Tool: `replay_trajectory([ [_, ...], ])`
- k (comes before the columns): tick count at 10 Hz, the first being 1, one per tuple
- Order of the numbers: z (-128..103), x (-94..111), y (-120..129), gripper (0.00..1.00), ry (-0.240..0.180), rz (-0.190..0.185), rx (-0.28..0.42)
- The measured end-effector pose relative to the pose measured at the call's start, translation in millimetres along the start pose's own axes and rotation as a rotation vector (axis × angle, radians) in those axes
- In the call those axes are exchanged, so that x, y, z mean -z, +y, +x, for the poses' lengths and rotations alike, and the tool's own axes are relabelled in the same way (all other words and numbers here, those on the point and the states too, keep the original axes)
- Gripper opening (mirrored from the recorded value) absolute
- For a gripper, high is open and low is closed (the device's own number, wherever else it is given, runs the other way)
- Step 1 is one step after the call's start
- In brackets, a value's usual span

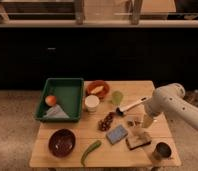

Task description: Place fork in paper cup

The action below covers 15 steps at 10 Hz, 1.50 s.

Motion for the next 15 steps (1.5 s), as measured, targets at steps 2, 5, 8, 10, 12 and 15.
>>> replay_trajectory([
  [2, 1.9, -7.9, 0.1, 0.8, -0.002, -0.003, -0.013],
  [5, 6.7, -24.2, 1.1, 0.8, -0.009, -0.016, -0.027],
  [8, 14.6, -40.7, 3.5, 0.8, -0.021, -0.025, -0.042],
  [10, 19.7, -50.4, 4.4, 0.8, -0.022, -0.031, -0.049],
  [12, 21.8, -57.7, 4.2, 0.8, -0.021, -0.034, -0.049],
  [15, 20.3, -68.4, 3.8, 0.78, -0.013, -0.041, -0.031],
])
